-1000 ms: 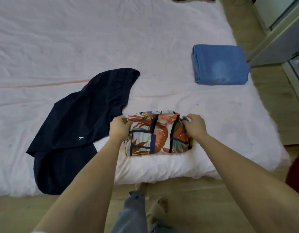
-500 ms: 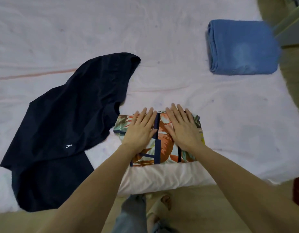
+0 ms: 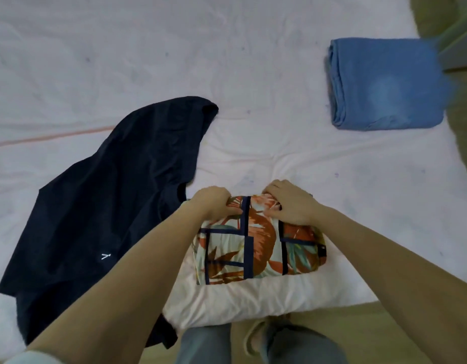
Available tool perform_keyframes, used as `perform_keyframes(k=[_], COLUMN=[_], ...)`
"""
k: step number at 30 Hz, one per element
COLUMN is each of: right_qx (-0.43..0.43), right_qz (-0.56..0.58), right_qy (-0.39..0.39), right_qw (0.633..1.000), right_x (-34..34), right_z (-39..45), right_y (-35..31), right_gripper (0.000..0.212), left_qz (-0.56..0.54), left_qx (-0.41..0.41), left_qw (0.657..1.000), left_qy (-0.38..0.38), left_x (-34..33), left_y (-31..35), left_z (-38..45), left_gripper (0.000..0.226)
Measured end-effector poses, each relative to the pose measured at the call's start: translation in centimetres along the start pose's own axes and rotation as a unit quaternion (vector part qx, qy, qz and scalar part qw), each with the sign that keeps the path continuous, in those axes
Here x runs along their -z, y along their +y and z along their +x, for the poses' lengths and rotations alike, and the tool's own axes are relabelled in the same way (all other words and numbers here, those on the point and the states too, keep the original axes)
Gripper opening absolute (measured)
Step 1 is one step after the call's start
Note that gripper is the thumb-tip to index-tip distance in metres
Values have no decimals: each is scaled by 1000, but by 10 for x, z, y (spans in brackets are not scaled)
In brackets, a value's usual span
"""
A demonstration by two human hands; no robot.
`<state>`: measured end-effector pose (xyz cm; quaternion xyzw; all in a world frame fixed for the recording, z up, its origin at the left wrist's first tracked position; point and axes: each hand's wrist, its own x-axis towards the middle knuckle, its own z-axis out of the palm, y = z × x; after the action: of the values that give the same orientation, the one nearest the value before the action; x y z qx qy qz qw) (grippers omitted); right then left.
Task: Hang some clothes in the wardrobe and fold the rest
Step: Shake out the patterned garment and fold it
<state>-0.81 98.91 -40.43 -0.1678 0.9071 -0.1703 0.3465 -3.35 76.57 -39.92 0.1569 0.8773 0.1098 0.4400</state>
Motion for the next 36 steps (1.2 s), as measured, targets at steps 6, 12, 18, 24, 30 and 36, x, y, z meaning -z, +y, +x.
perform_keyframes(k=[6, 12, 18, 24, 30, 36], right_qx=[-18, 5, -40, -78, -105, -121], right_qz=[33, 168, 72, 45, 67, -136], right_qy=[-127, -68, 54, 80, -4, 71], right_qw=[991, 983, 995, 993, 992, 981], right_x=[41, 139, 264, 349, 357, 328], right_z=[9, -53, -100, -88, -20, 56], right_y=[6, 55, 159, 230, 282, 329], right_gripper=[36, 21, 16, 21, 27, 22], left_qz=[-8, 97, 47, -59, -157, 45], left_qx=[-72, -129, -117, -91, -20, 1], left_qw=[997, 986, 987, 989, 987, 979], left_qy=[-39, 45, 105, 103, 28, 197], left_x=[42, 131, 204, 262, 273, 262], left_y=[36, 128, 256, 330, 327, 306], left_z=[-9, -11, 31, 95, 177, 262], left_gripper=[33, 36, 33, 34, 22, 32])
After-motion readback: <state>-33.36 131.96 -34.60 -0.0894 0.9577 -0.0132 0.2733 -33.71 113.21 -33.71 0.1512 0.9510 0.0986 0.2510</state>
